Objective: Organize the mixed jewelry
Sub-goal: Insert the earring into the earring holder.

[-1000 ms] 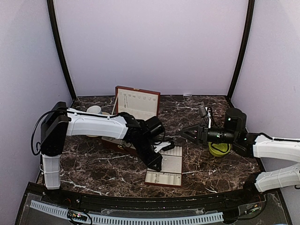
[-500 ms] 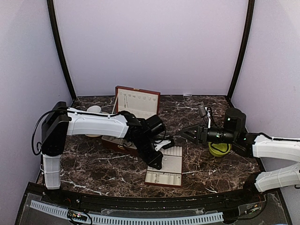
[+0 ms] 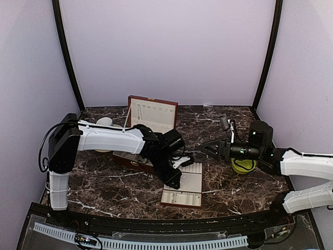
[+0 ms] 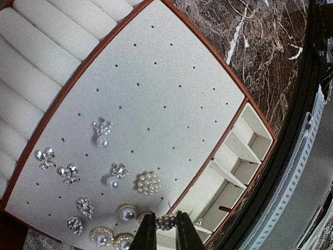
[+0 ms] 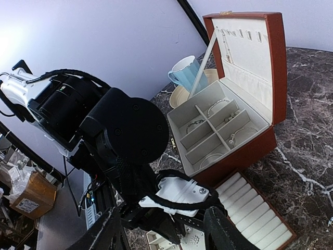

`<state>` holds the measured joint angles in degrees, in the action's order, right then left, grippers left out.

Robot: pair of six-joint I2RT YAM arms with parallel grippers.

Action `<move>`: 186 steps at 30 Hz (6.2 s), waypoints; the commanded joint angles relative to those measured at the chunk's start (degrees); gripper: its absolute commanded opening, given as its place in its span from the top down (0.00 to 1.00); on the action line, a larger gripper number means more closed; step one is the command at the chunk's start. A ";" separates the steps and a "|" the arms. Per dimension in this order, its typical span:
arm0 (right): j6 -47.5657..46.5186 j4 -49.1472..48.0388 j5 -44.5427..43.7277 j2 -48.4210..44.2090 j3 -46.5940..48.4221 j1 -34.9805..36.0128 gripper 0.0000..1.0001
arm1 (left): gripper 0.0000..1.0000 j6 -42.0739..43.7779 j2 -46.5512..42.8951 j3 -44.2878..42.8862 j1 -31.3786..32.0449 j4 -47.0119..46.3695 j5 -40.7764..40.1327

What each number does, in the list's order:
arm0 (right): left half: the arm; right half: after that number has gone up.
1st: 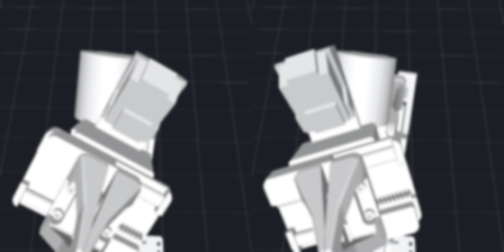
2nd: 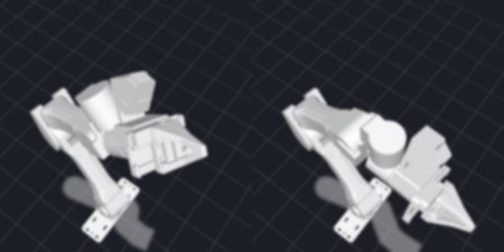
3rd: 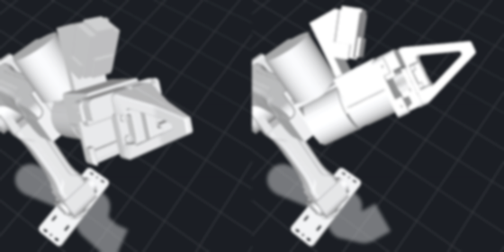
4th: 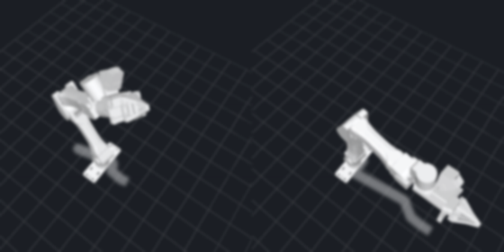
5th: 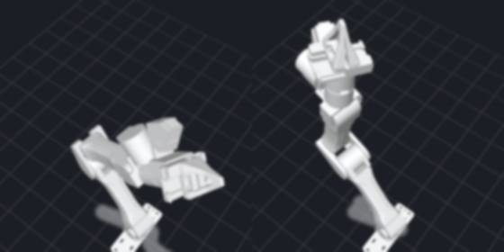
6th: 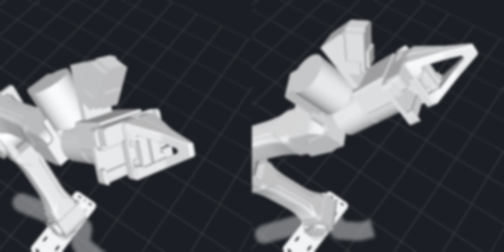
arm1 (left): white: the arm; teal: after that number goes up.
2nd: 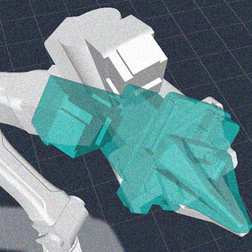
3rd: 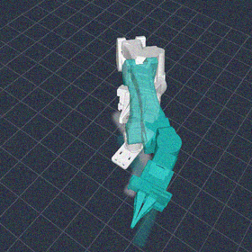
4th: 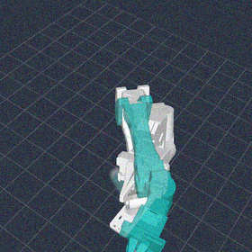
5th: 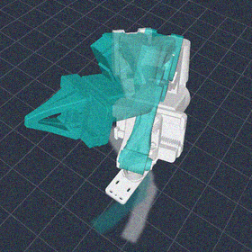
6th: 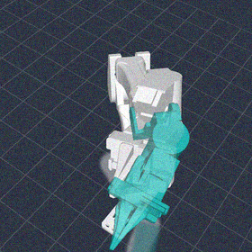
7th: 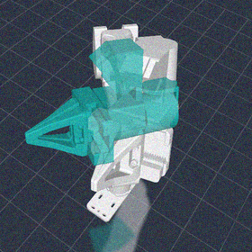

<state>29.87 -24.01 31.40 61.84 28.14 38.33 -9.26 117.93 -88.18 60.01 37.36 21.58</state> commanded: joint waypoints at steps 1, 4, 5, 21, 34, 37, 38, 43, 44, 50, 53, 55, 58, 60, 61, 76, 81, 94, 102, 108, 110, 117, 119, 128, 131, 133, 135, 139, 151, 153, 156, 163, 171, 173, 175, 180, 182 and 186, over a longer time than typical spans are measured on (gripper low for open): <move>0.12 -2.30 -1.06 -1.26 -0.81 -0.13 0.45 | 0.88 -0.32 0.27 -1.67 0.20 0.74 -0.46; 0.29 -2.42 -1.15 -1.52 -0.83 -0.09 0.45 | 0.88 -0.32 0.43 -1.73 0.20 0.88 -0.71; 0.24 -2.43 -1.12 -1.47 -0.88 -0.10 0.45 | 0.88 -0.32 0.49 -1.73 0.20 1.05 -0.65; 0.45 -2.89 -1.38 -1.31 -0.96 -0.09 0.45 | 0.88 -0.02 0.81 -2.28 0.20 3.62 -2.36; 0.06 -1.51 -2.04 -2.75 -1.05 -0.10 0.45 | 0.88 0.73 1.91 -4.90 0.20 5.10 -2.96; 0.05 -1.26 -2.21 -3.32 -1.23 -0.09 0.44 | 0.88 1.12 2.39 -5.60 0.20 5.83 -2.81; 0.03 -1.22 -2.29 -3.44 -1.29 -0.09 0.44 | 0.88 1.14 2.52 -5.69 0.20 5.90 -2.81; 0.13 -1.22 -2.48 -3.56 -1.69 -0.09 0.44 | 0.88 1.67 2.86 -5.99 0.28 6.43 -2.61; 0.17 -1.20 -2.40 -3.57 -1.73 -0.09 0.44 | 0.88 1.68 2.91 -6.02 0.28 6.59 -2.80; -0.06 -0.99 -2.65 -3.58 -1.60 -0.09 0.44 | 0.89 2.57 3.01 -6.11 0.66 7.59 -3.69; -0.06 -1.11 -2.56 -3.49 -1.59 -0.10 0.44 | 0.89 2.86 3.28 -6.25 0.87 7.39 -3.54; 0.05 -1.20 -2.56 -3.49 -1.76 -0.09 0.44 | 0.89 3.11 3.53 -6.40 0.96 7.42 -3.49; 0.08 -1.00 -2.65 -3.69 -1.86 -0.10 0.44 | 0.89 3.27 3.93 -6.64 0.99 7.63 -3.34; 0.03 -0.90 -2.78 -3.75 -1.95 -0.10 0.44 | 0.89 3.20 4.01 -6.65 1.03 7.40 -3.23; 0.06 -0.86 -2.86 -3.83 -1.88 -0.09 0.44 | 0.89 3.24 4.09 -6.70 1.05 7.34 -3.04; 0.06 -0.84 -3.26 -3.31 -1.77 -0.23 0.44 | 0.89 5.21 4.33 -9.04 1.95 8.06 -0.99; 0.32 -1.13 -2.93 -4.37 2.09 -0.57 0.44 | 0.89 4.81 4.30 -11.96 1.95 9.78 -0.61; -4.29 8.29 -9.87 -11.84 0.22 -0.71 0.43 | 0.90 4.64 4.33 -15.42 1.98 9.23 -2.27; -2.10 5.98 -11.53 -11.45 -1.51 -0.71 0.42 | 0.90 4.00 4.41 -15.02 1.95 9.76 -2.81; -1.77 4.95 -11.55 -10.18 -1.52 -0.71 0.42 | 0.89 3.48 4.65 -13.35 1.95 9.04 -2.91; -1.83 4.94 -11.34 -9.62 -1.51 -0.71 0.42 | 0.89 3.01 4.98 -12.93 1.98 8.93 -2.03; -1.76 4.89 -11.40 -9.04 -1.76 -0.71 0.42 | 0.89 3.44 5.38 -11.76 1.96 10.39 -2.49; -1.66 4.85 -11.60 -8.98 -1.86 -0.71 0.42 | 0.89 3.50 5.38 -11.64 1.98 10.78 -2.80; -1.70 4.77 -11.62 -8.52 -2.04 -0.71 0.42 | 0.90 4.02 5.32 -10.77 1.88 12.07 -5.03; -1.66 4.51 -11.62 -8.30 -2.04 -0.71 0.42 | 0.90 4.30 5.37 -10.91 1.89 12.26 -5.46; -1.68 4.28 -11.45 -7.99 -2.04 -0.67 0.42 | 0.90 4.21 5.38 -10.91 1.87 12.20 -5.10; -1.65 4.18 -11.39 -7.85 -2.08 -0.71 0.42 | 0.90 4.14 5.38 -10.77 1.87 12.22 -4.99; -1.68 4.15 -11.40 -7.71 -2.21 -0.71 0.42 | 0.90 4.32 5.38 -10.62 1.87 12.46 -5.57; -1.63 3.97 -11.27 -7.96 -2.67 -0.71 0.42 | 0.90 5.74 5.50 -11.26 1.87 13.11 -4.00; -1.57 4.08 -11.34 -8.03 -2.75 -0.71 0.42 | 0.90 6.13 5.73 -11.70 1.87 13.68 -4.08; -1.62 4.06 -11.36 -8.01 -2.96 -0.71 0.42 | 0.90 6.60 5.94 -12.03 1.92 14.16 -4.22; -1.52 3.84 -11.36 -7.95 -3.09 -0.71 0.42 | 0.90 7.55 6.61 -13.17 2.00 15.07 -5.03; -1.57 3.77 -11.35 -7.86 -3.17 -0.71 0.42 | 0.90 7.25 7.56 -13.84 2.04 14.33 -4.35; -1.53 3.72 -11.48 -7.96 -3.26 -0.71 0.42 | 0.90 7.16 7.58 -13.90 2.04 14.20 -4.37; -1.54 3.71 -11.51 -8.12 -3.28 -0.71 0.42 | 0.90 7.21 7.58 -14.02 2.12 14.12 -4.64; -1.55 3.71 -11.53 -8.15 -3.40 -0.72 0.42 | 0.91 6.88 7.66 -14.04 2.13 14.03 -5.32; -1.60 3.73 -11.53 -8.06 -3.36 -0.69 0.42 | 0.91 6.71 7.67 -14.04 2.13 13.85 -5.26; -1.65 3.73 -11.53 -8.08 -3.51 -0.71 0.42 | 0.91 6.59 7.62 -14.19 2.17 13.41 -5.42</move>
<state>28.14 -17.72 20.49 54.17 25.30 37.93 -2.61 124.92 -101.23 61.67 50.83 16.91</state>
